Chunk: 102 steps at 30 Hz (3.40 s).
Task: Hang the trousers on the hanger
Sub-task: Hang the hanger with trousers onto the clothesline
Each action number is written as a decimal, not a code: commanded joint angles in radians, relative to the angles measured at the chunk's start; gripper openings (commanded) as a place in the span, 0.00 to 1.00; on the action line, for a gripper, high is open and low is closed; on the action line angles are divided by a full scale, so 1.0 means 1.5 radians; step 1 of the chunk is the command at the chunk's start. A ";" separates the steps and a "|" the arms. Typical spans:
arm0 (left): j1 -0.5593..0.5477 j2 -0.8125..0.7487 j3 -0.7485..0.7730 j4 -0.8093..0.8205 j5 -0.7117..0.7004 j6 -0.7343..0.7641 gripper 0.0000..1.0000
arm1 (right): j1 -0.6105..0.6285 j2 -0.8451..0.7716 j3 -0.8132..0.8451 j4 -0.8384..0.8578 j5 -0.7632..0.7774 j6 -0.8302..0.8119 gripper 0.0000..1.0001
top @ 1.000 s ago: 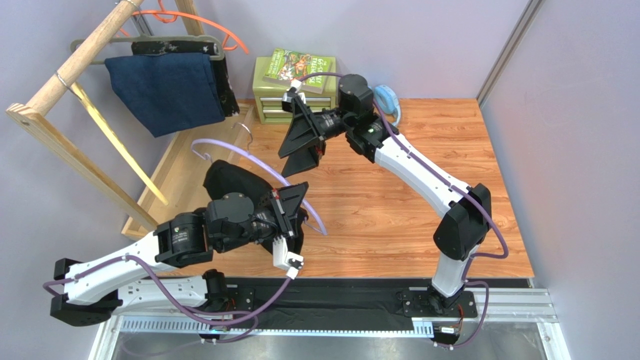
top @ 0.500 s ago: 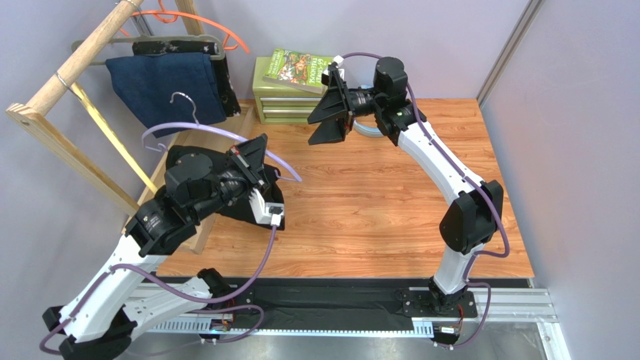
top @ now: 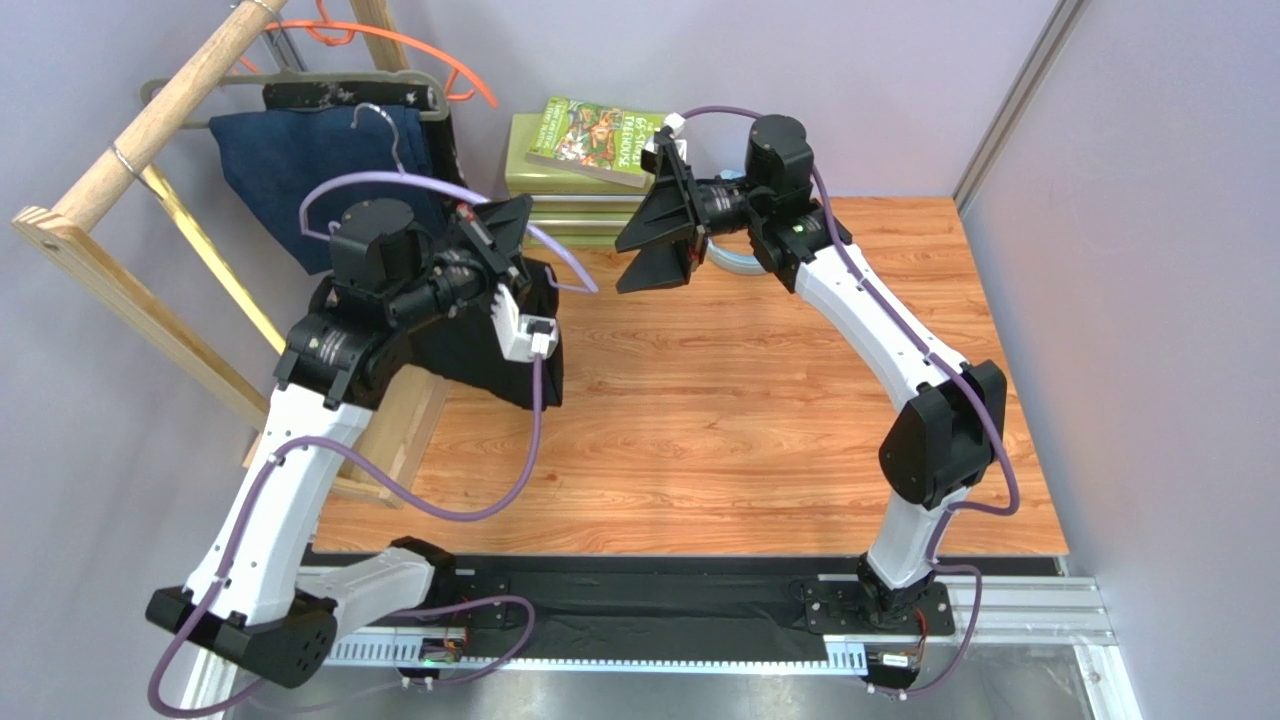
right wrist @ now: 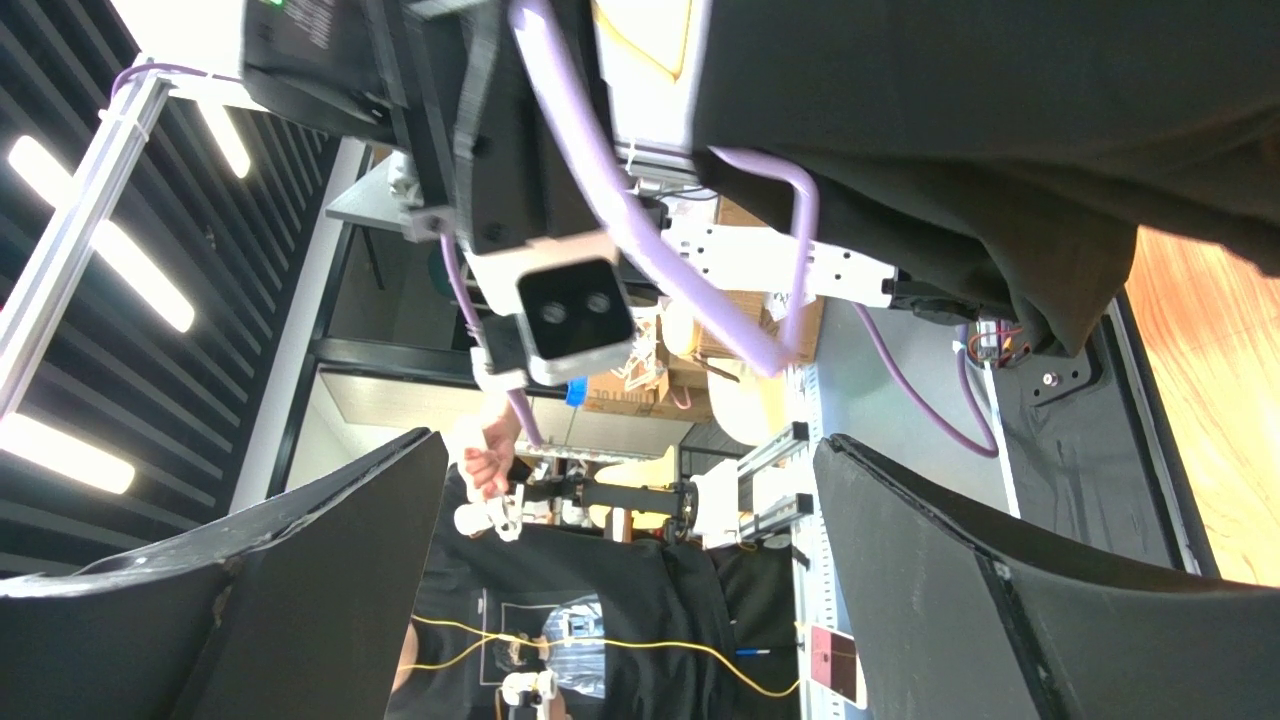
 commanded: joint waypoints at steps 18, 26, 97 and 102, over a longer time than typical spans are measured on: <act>0.129 0.136 0.230 0.146 0.075 0.019 0.00 | -0.006 -0.033 -0.002 -0.001 -0.014 -0.008 1.00; 0.174 0.175 0.277 0.168 0.061 -0.017 0.00 | -0.006 -0.032 -0.014 -0.004 -0.011 -0.011 1.00; 0.297 0.070 0.200 -0.113 0.120 -0.062 0.90 | -0.013 -0.059 -0.027 -0.014 -0.017 -0.031 1.00; 0.297 0.050 0.226 -0.205 0.123 -0.069 0.94 | -0.018 -0.069 -0.031 -0.014 -0.019 -0.038 1.00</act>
